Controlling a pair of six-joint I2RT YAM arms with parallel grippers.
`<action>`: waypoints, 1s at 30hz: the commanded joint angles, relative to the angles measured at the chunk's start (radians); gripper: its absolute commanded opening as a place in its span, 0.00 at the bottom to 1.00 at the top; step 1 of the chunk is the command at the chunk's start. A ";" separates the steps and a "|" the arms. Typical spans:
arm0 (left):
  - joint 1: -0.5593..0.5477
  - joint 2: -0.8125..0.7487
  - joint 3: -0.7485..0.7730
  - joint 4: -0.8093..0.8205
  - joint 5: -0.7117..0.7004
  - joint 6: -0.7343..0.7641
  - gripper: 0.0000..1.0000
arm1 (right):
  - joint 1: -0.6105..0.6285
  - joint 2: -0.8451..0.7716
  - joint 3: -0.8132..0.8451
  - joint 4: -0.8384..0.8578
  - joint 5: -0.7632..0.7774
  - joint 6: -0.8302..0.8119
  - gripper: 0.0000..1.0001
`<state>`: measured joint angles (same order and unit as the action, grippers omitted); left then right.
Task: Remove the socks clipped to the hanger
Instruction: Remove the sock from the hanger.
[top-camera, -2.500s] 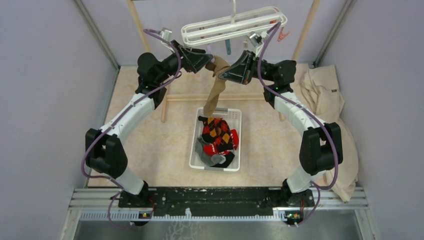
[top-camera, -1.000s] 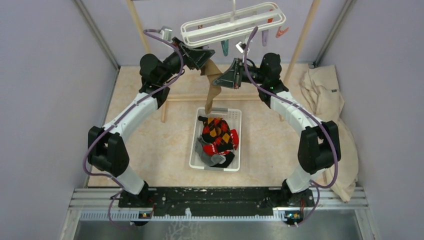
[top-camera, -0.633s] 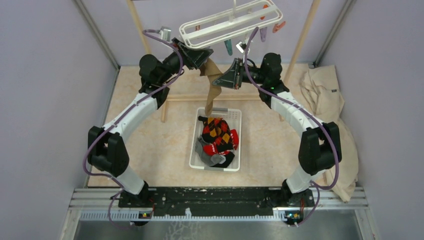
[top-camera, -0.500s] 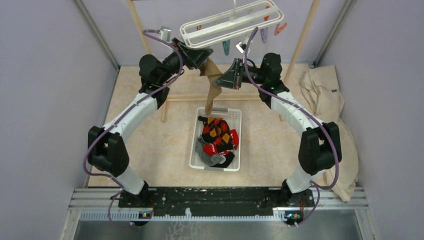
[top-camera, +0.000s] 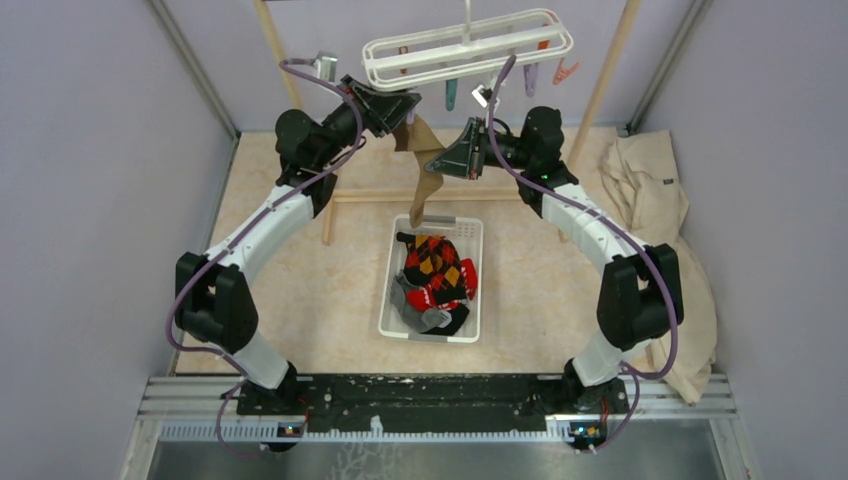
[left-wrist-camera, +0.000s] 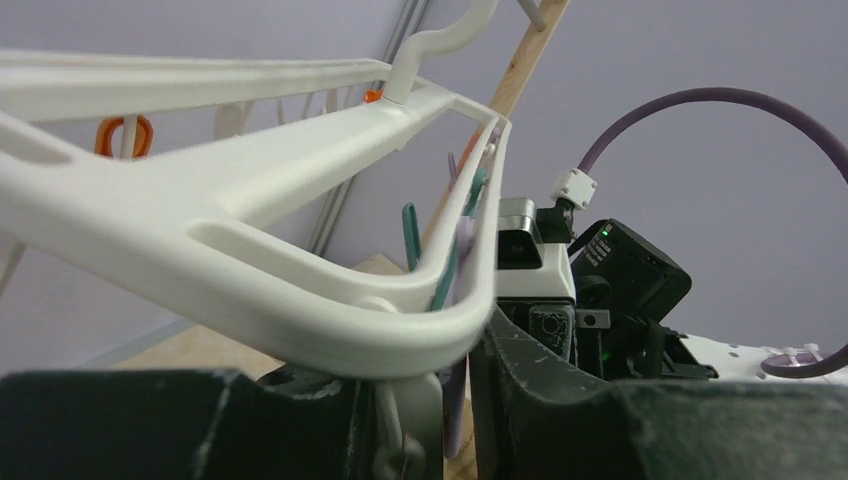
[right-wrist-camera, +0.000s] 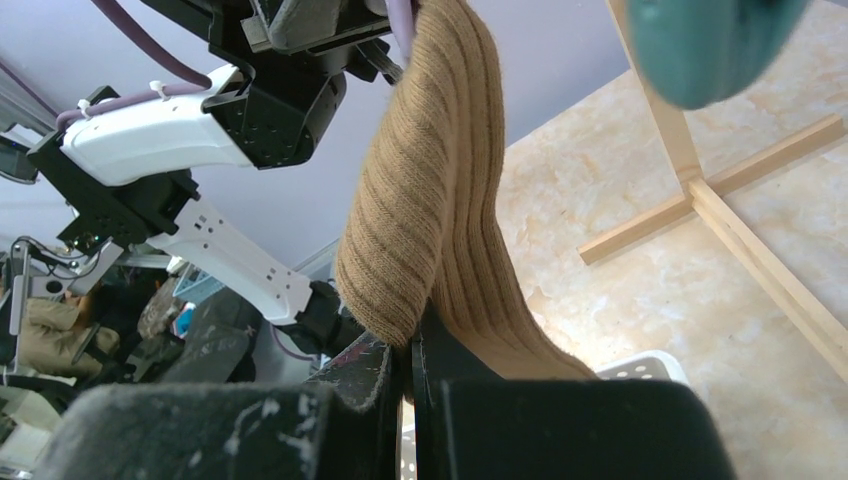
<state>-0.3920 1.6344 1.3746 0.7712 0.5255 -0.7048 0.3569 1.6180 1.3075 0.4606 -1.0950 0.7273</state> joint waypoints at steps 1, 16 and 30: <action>0.004 -0.009 -0.003 0.043 0.011 -0.003 0.29 | 0.005 -0.058 -0.001 0.020 0.004 -0.025 0.00; 0.004 -0.004 0.006 0.036 0.009 -0.007 0.14 | 0.005 -0.057 -0.011 0.010 0.008 -0.034 0.00; 0.007 -0.012 -0.006 0.020 -0.004 -0.004 0.64 | 0.003 -0.081 -0.032 -0.043 0.024 -0.085 0.00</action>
<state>-0.3901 1.6344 1.3746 0.7773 0.5232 -0.7082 0.3569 1.5894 1.2675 0.3962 -1.0737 0.6716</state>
